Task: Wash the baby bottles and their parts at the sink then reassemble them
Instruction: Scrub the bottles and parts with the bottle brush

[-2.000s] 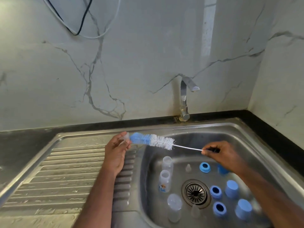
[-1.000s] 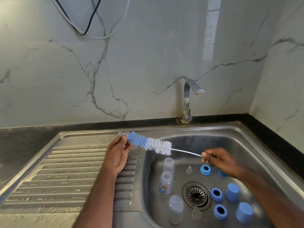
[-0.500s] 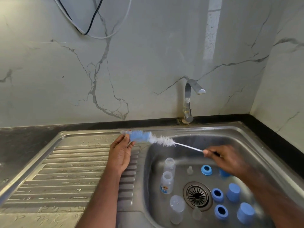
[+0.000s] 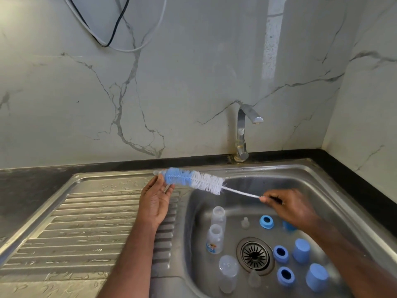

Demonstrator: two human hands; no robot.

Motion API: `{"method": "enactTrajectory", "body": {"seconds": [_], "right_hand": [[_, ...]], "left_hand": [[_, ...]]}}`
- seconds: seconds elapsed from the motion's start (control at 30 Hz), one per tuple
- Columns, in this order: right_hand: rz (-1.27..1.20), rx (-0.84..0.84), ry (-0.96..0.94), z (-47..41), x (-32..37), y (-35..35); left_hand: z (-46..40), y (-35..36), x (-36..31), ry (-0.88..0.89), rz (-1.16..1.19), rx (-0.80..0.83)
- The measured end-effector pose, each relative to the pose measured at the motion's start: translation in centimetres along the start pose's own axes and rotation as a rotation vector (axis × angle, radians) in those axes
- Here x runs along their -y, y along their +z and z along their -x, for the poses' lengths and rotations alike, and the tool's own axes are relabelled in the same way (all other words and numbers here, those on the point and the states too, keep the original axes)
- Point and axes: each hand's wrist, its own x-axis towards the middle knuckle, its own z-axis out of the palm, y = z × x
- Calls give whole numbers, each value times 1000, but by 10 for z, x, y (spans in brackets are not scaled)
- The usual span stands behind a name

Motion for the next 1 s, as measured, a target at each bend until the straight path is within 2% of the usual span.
{"method": "enactTrajectory", "body": {"seconds": [0.07,0.1,0.17,0.27,0.4,0.47,0.53,0.63,0.67,0.73,0.8,0.87,0.93,1.0], "right_hand": [[-276,319,20,3,3,5],[-414,450,88,5,6,6],[-570,522,166,7,9,7],[-462,289,49,10,11,10],[-141,-87,117,1,5,11],[-10,-182,86,-3,3,10],[-4,-50,31,-6,3,8],[-413,388,70,1,16,11],[-509,458,109,4,20,10],[-514,411,82,8,22,10],[-403,224,25,8,19,12],[-349,85,56,6,15,11],[-316,107,23,4,13,9],[-346,252,-15,5,15,8]], "left_hand": [[-1,-3,-2,-16,15,46],[-2,-6,-2,-17,16,75],[-2,-5,-3,-9,11,89],[0,-1,-4,34,4,45],[0,3,-3,71,-93,-29],[1,6,-2,91,-106,-67],[0,5,-2,98,-88,-88],[-2,1,-7,60,-23,-49],[-2,1,-9,45,4,-28],[-1,1,-9,44,37,-17],[-1,1,-7,72,22,-48],[-1,1,-6,86,-1,-73],[-1,0,-7,93,9,-85],[-1,-1,-7,90,45,-71]]}}
